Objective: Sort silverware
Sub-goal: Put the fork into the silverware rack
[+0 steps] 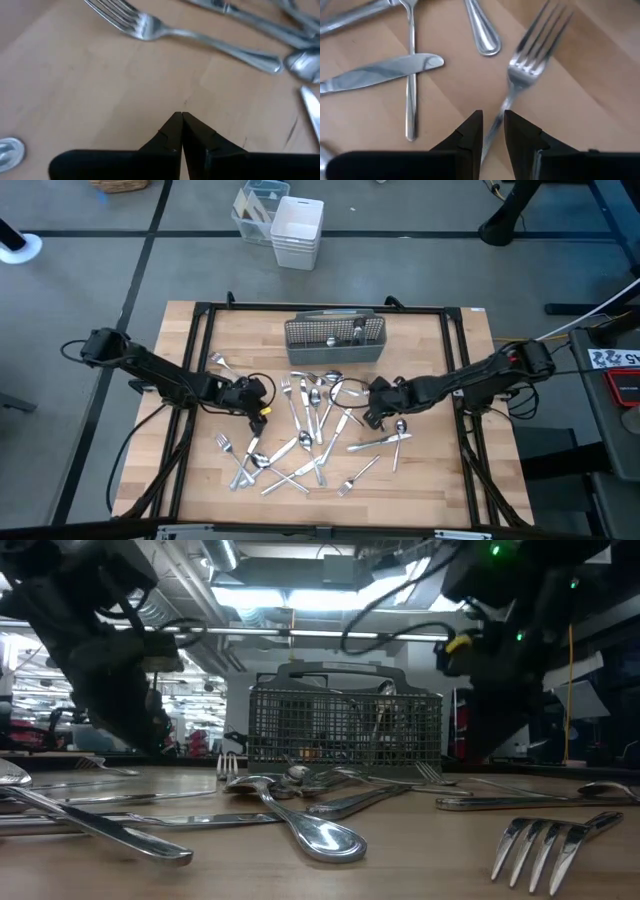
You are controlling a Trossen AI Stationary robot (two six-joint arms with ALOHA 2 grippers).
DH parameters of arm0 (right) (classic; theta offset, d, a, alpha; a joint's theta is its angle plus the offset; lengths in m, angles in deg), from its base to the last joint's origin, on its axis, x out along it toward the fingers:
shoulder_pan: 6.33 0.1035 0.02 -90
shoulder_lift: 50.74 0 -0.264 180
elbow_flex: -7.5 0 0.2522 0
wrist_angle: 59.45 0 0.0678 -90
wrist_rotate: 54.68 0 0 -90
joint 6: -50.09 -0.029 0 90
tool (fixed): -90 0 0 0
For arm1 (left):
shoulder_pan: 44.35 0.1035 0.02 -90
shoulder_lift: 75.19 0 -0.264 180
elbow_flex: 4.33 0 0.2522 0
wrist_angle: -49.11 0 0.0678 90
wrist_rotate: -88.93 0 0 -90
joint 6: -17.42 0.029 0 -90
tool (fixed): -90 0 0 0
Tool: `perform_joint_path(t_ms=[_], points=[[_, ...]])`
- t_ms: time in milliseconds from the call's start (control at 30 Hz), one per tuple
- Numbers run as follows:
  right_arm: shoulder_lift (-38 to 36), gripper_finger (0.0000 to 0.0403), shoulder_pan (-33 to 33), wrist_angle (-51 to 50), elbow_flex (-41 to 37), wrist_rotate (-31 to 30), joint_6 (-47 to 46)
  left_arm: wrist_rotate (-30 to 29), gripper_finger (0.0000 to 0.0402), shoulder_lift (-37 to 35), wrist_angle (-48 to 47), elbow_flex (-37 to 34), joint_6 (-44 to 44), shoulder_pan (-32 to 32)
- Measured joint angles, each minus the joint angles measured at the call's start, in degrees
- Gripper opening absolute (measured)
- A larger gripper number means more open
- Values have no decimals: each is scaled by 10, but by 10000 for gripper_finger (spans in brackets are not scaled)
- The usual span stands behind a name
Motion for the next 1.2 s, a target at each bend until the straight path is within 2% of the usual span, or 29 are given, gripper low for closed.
perform_joint_path(t_ms=[333, 567, 700, 967, 1200], points=[[74, 81, 0, 11, 2, -40, 0, -3, 1, -75, 73, -35, 33, 0], [83, 16, 0, 15, 2, -43, 7, -3, 2, -85, 95, -38, 53, -2], [80, 24, 0, 15, 6, -41, 18, -2, 2, -85, 111, -38, 68, -3], [84, 14, -1, -42, 77, -43, 77, -2, 1, -85, 135, -38, 80, -3], [84, 14, -1, -87, 172, -56, 171, -2, 1, -85, 165, -38, 99, -3]])
